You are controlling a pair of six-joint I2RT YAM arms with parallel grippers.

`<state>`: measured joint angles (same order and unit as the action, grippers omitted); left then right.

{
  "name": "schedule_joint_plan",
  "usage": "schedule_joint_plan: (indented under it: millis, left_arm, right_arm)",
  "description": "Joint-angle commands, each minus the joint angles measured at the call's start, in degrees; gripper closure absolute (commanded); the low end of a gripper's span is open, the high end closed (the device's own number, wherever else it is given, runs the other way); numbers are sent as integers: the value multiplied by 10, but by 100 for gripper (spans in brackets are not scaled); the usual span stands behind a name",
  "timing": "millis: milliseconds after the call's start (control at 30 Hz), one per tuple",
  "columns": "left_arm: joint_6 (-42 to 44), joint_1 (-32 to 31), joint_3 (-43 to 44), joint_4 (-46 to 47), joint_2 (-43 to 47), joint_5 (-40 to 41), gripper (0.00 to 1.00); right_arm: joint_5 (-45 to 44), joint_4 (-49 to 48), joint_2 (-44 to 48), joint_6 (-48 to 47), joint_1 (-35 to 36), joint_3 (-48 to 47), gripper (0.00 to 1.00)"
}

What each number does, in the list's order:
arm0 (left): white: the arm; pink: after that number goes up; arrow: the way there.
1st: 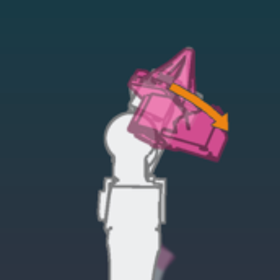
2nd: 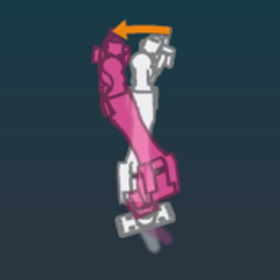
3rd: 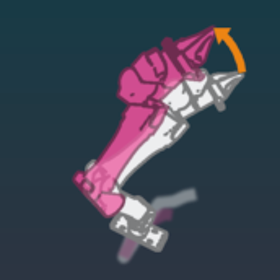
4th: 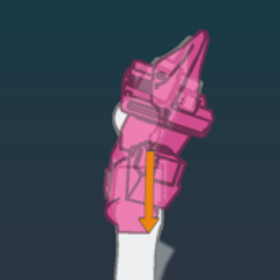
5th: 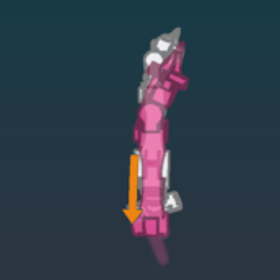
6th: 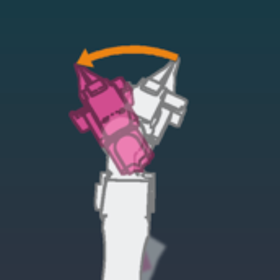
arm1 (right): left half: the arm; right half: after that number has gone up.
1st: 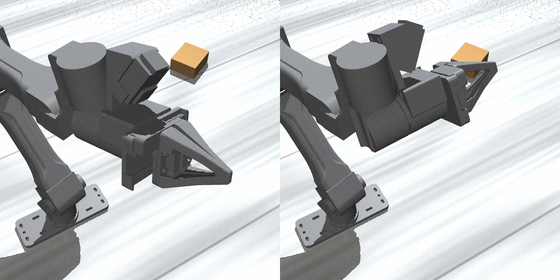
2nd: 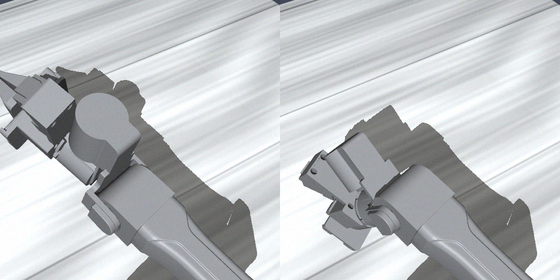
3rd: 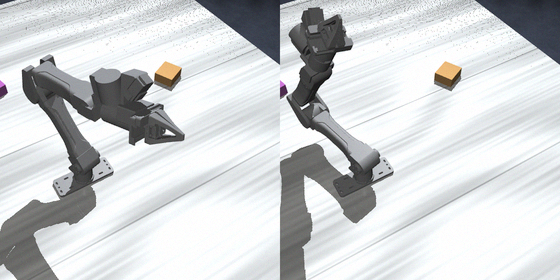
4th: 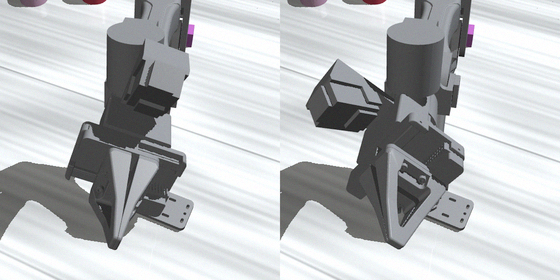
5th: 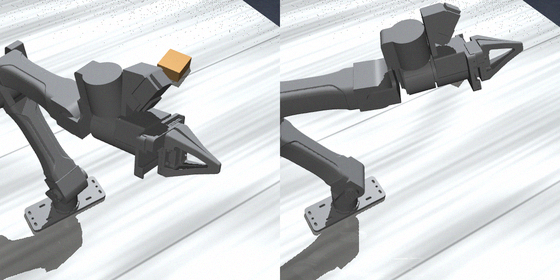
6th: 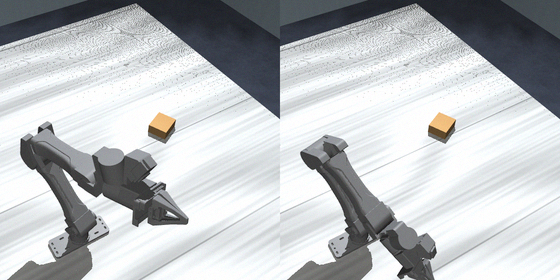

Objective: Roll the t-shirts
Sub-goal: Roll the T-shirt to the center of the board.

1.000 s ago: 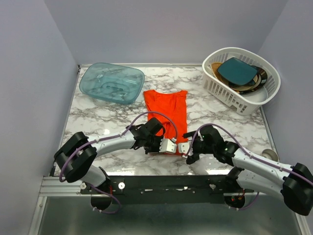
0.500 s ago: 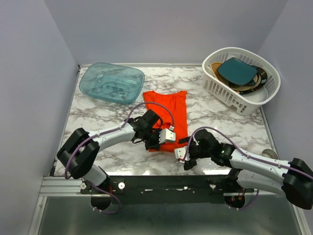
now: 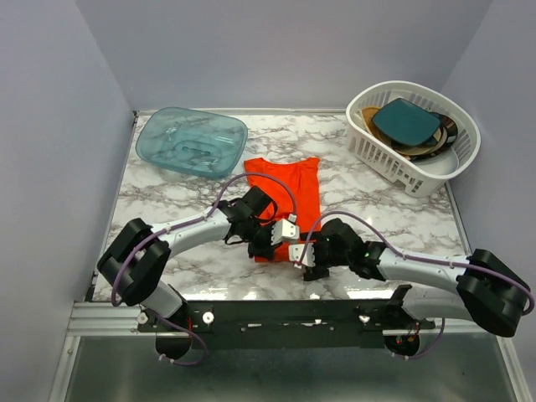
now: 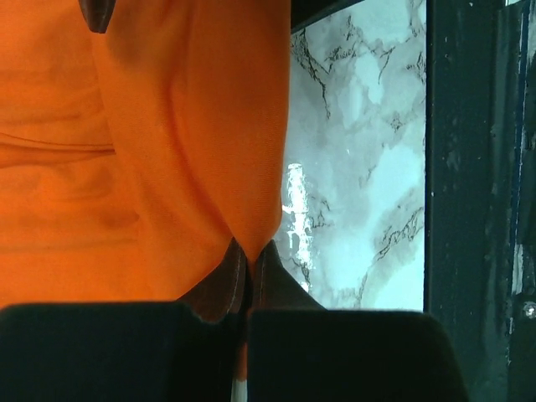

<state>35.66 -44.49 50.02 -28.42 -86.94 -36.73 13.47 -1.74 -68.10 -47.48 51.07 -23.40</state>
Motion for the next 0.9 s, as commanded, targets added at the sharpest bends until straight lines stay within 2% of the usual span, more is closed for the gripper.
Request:
schedule_joint_plan:
  millis: [0, 33, 200, 233, 300, 333, 433, 467, 567, 667, 867]
  left_arm:
    - [7, 10, -12, -12, 15, -40, 100]
    - [9, 12, -15, -15, 16, -40, 100]
    - [21, 27, -19, -36, 25, -55, 100]
    - [24, 33, -18, -44, 25, -62, 100]
    - [30, 39, -17, -56, 26, -69, 100]
    - [36, 41, -13, -70, 27, -74, 100]
    - [46, 47, -1, -108, 31, -84, 97]
    - [45, 50, 3, -117, 30, -93, 96]
    - [56, 56, 27, -163, 20, -117, 94]
    - [90, 63, 70, -248, -19, -141, 94]
    - [187, 82, 160, -405, -100, -174, 93]
  right_arm:
    - [-30, -10, -20, 24, 4, -7, 18]
    - [-31, -11, -21, 23, 4, -5, 26]
    - [-21, 16, -23, 10, 4, 4, 44]
    - [-17, 32, -22, 12, 3, 3, 51]
    - [9, 71, -24, 16, 1, -9, 59]
    - [18, 84, -26, 24, -5, -15, 68]
    - [80, 153, -30, 47, -45, -58, 80]
    - [148, 208, -36, 42, -62, -71, 81]
    - [241, 310, -54, 6, -104, -112, 82]
    - [296, 400, -73, -48, -126, -146, 82]
    - [350, 561, -165, -153, -168, -221, 84]
